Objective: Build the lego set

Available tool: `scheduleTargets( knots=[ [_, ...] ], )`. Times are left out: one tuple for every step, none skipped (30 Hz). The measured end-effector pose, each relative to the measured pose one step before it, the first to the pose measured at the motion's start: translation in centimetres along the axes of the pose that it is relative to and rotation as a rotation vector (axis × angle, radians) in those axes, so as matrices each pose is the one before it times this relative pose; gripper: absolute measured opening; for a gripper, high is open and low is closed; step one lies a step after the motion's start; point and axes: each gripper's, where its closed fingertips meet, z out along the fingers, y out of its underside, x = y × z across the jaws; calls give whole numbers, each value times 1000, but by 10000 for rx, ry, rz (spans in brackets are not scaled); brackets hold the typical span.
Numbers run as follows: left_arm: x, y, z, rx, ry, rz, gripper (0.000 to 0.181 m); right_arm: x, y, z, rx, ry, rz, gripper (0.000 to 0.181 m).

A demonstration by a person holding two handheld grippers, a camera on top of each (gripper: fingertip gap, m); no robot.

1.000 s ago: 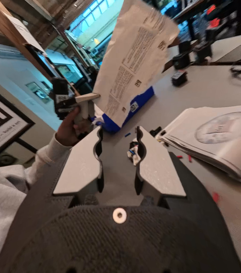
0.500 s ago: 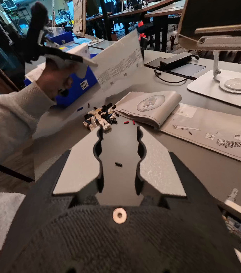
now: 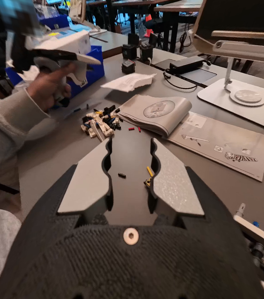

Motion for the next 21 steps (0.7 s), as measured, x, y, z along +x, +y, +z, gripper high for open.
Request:
scheduleTargets(
  knots=[
    [461,-396,-883,429,94,145,66,-79,175,406,-232,24,-200,47],
    [481,-356,-788,389,110,155,67,-22,82,503,-254,61,-260,49],
    [550,-246,-667,315,157,181,67,-26,-128,607,-224,54,-316,51],
    [587,-134,-501,225,207,226,67,-19,-361,747,-163,32,-362,52],
    [437,-77,-316,148,159,227,66,86,-464,957,-131,43,-381,53],
    [467,69,-81,-6,215,170,64,207,-313,1218,-263,47,-386,55],
    [384,310,89,-184,222,60,65,323,34,1445,-538,72,-428,55],
    [324,439,174,-220,233,-65,64,654,303,1646,-733,249,-537,53],
    [384,500,182,-164,301,-168,62,956,520,1792,-833,471,-624,51],
    [342,522,126,-66,289,-224,60,899,771,1888,-948,519,-630,51],
    [282,592,43,-27,247,-221,59,685,855,1830,-978,494,-575,51],
    [252,637,-48,-11,191,-174,59,508,698,1650,-853,498,-449,50],
    [215,611,-131,11,132,-109,59,187,493,1364,-643,362,-346,50],
    [306,491,-191,26,142,-40,58,-185,218,1055,-387,132,-243,50],
    [507,341,-299,48,218,85,57,-271,-210,671,-59,18,-33,43],
    [454,305,-377,39,132,181,55,-93,-576,345,215,44,162,44],
    [321,258,-432,69,21,216,54,-98,-583,253,211,-19,179,43],
    [341,127,-423,133,36,208,53,-59,-425,282,96,-31,150,42],
    [319,43,-311,119,62,184,51,112,-306,298,4,35,116,42],
    [196,-6,-157,52,50,168,50,189,-277,254,-40,73,89,42],
    [-47,-18,13,-58,-14,119,49,176,-282,223,-45,56,111,42]
  ],
)
